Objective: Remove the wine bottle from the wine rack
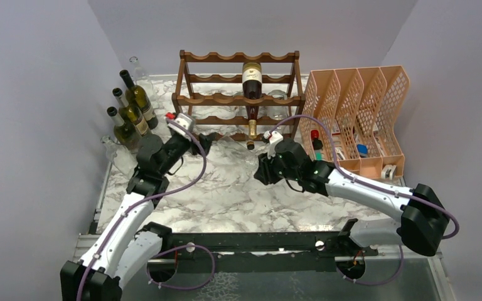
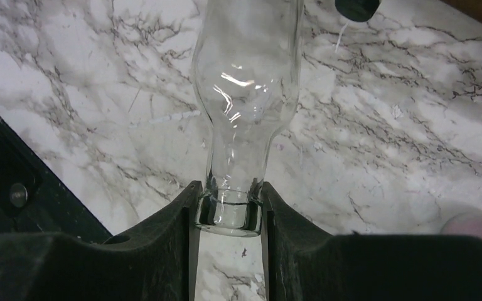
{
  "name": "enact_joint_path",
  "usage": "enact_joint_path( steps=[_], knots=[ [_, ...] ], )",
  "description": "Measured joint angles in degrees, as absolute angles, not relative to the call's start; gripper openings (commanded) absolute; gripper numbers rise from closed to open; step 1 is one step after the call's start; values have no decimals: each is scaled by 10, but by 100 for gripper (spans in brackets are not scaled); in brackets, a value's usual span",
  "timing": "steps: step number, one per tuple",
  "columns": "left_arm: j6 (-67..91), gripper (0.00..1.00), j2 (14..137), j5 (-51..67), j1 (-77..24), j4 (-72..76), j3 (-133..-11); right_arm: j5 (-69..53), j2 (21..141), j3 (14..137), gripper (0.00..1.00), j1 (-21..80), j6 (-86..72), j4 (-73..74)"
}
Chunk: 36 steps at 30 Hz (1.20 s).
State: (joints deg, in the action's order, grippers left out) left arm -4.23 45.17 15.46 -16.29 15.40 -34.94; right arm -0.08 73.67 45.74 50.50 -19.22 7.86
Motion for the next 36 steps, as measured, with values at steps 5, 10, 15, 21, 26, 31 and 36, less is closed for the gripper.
enact_joint_path(
  steps=[5, 10, 15, 21, 26, 31, 36],
  knots=[
    [-70, 89, 457, 216, -245, 74, -344, -32, 700, 442, 1, 497, -170, 109],
    [-127, 92, 431, 211, -360, 3, -339, -63, 668, 441, 1, 488, -154, 135],
    [-224, 92, 471, 115, -501, -53, -340, -77, 656, 441, 1, 486, -149, 151],
    [-338, 92, 540, -10, -585, -47, -338, -89, 644, 437, 1, 484, -149, 148],
    [-390, 94, 578, -68, -614, 24, -332, -96, 633, 420, 1, 483, -150, 144],
    [-424, 94, 650, -69, -623, 64, -332, -96, 622, 419, 1, 483, -149, 142],
    [-439, 88, 678, -70, -623, 85, -331, -96, 616, 419, 1, 482, -149, 142]
  ],
)
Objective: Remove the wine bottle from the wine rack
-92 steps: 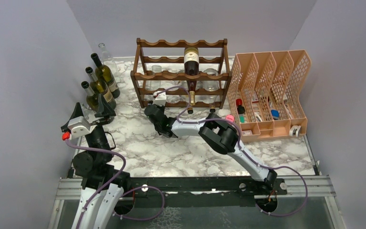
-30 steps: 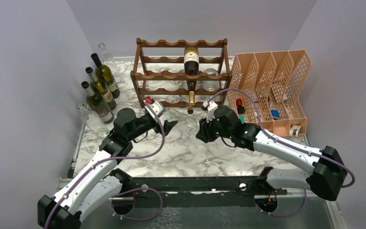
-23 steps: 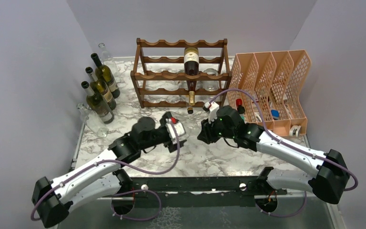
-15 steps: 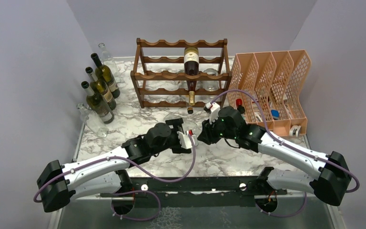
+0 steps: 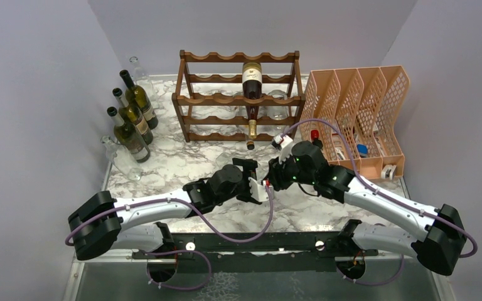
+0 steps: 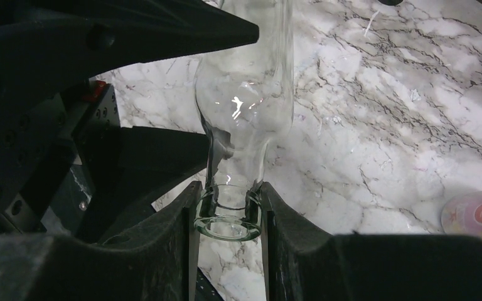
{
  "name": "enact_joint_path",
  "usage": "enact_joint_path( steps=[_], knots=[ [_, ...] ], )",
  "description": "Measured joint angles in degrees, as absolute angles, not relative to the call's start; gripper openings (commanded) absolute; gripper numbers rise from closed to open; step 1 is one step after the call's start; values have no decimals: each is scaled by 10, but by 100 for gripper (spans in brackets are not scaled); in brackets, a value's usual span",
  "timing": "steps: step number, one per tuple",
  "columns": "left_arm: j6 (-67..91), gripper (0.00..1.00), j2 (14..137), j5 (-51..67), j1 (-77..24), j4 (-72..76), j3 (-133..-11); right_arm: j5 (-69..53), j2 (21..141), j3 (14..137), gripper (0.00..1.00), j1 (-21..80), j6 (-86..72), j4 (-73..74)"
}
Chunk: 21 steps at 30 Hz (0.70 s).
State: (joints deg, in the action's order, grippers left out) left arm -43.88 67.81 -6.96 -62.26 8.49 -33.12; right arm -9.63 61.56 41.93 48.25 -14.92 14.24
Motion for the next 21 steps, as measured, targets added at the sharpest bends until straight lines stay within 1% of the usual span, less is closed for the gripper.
enact_joint_path(
  steps=[2, 6, 7, 9, 11, 13, 14, 15, 16, 17, 19, 21],
  knots=[
    [-443, 81, 688, -76, -623, 108, -331, -96, 613, 419, 1, 482, -149, 142],
    [-452, 79, 710, -88, -623, 146, -329, -96, 611, 419, 1, 482, -149, 142],
    [-455, 77, 717, -90, -623, 154, -328, -96, 611, 419, 1, 482, -149, 142],
    [-456, 69, 728, -95, -623, 165, -328, -97, 610, 419, 1, 482, -149, 142],
    [-457, 57, 735, -100, -623, 174, -325, -97, 609, 419, 1, 481, -149, 142],
    [-457, 48, 735, -103, -624, 183, -320, -97, 609, 419, 4, 480, -150, 142],
    [-458, 44, 735, -107, -625, 187, -318, -98, 608, 419, 8, 480, -150, 142],
    [-456, 42, 735, -109, -625, 190, -317, -98, 608, 420, 17, 479, -150, 142],
    [-455, 40, 735, -111, -625, 192, -317, -98, 608, 421, 31, 479, -150, 142],
    [-450, 39, 735, -115, -626, 193, -317, -97, 608, 422, 41, 479, -150, 142],
    [-442, 35, 729, -123, -628, 199, -313, -95, 608, 430, 60, 479, -150, 148],
    [-429, 30, 713, -138, -629, 201, -304, -84, 607, 449, 74, 479, -152, 162]
  ],
)
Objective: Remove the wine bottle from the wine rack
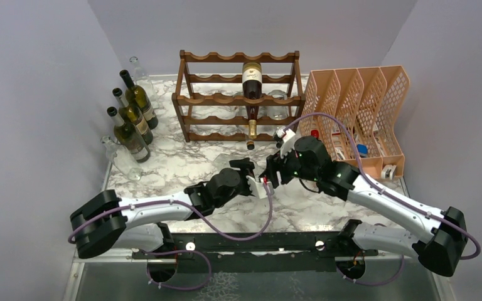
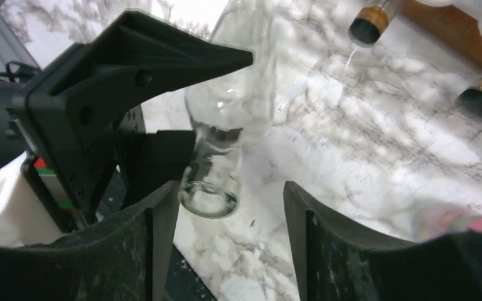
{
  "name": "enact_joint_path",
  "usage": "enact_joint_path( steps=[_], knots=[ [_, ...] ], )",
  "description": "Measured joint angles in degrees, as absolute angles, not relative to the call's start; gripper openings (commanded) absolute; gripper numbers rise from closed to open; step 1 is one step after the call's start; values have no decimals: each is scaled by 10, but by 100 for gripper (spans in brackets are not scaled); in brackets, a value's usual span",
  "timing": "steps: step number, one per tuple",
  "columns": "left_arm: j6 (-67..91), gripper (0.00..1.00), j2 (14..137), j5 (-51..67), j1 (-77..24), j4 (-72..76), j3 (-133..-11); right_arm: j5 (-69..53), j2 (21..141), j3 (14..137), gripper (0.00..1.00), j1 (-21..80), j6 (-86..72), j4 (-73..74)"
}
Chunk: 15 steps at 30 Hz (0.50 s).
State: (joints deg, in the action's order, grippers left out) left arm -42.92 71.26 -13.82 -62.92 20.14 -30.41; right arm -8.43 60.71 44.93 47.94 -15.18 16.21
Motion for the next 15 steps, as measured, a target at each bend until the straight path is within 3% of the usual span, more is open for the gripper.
enact_joint_path(
  steps=[4, 8, 9, 10, 15],
  knots=[
    [-394, 26, 655, -166, -628, 197, -276, -46, 594, 505, 90, 479, -147, 188],
    [-351, 21, 605, -178, -628, 174, -267, 18, 566, 551, 93, 479, -147, 216],
    [-339, 16, 596, -181, -628, 168, -267, 38, 557, 560, 94, 479, -147, 222],
    [-324, 1, 588, -187, -628, 160, -267, 59, 547, 566, 95, 479, -147, 226],
    [-237, 0, 582, -267, -629, 112, -294, 154, 492, 570, 96, 479, -138, 227]
  ],
)
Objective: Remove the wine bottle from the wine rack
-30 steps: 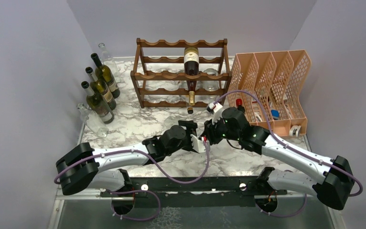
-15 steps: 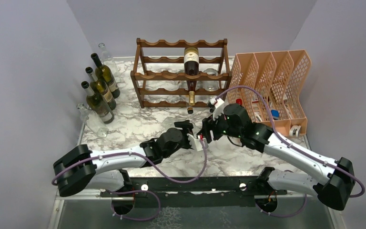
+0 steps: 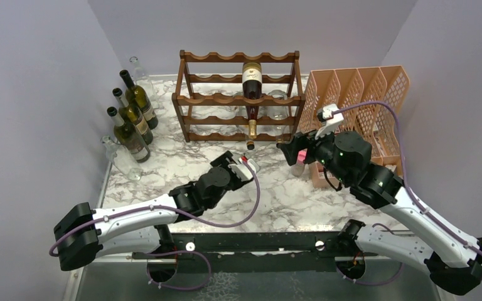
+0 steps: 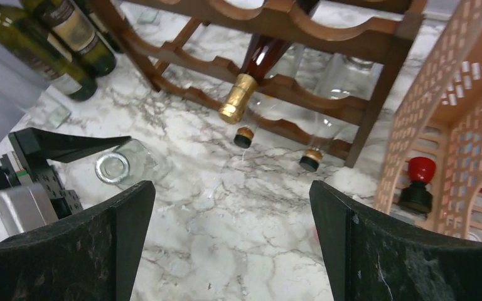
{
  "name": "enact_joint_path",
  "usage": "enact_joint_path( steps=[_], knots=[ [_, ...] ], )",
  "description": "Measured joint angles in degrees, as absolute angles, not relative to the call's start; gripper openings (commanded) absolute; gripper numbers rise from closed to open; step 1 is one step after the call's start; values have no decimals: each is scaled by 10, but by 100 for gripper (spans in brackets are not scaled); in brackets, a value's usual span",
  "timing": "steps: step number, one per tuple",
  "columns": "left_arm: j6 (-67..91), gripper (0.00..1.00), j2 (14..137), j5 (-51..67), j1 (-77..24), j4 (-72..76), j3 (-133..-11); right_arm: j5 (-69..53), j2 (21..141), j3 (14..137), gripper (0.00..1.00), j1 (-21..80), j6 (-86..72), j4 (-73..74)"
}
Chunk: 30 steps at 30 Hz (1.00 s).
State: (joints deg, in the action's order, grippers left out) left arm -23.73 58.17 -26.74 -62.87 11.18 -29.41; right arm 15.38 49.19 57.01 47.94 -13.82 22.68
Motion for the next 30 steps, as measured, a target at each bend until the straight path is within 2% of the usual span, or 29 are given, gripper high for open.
enact_joint_path(
  steps=[9, 14, 23, 30],
  knots=[
    [-20, 0, 635, -511, -619, 3, -396, 197, 486, 550, 96, 479, -131, 223],
    [173, 0, 641, -604, -538, -127, -446, 203, 490, 540, 96, 479, -129, 228],
    [385, 0, 636, -665, -393, -274, -446, 206, 482, 537, 96, 479, -123, 221],
    [476, 0, 573, -696, -360, -348, -416, 206, 486, 531, 96, 479, -119, 219]
  ],
)
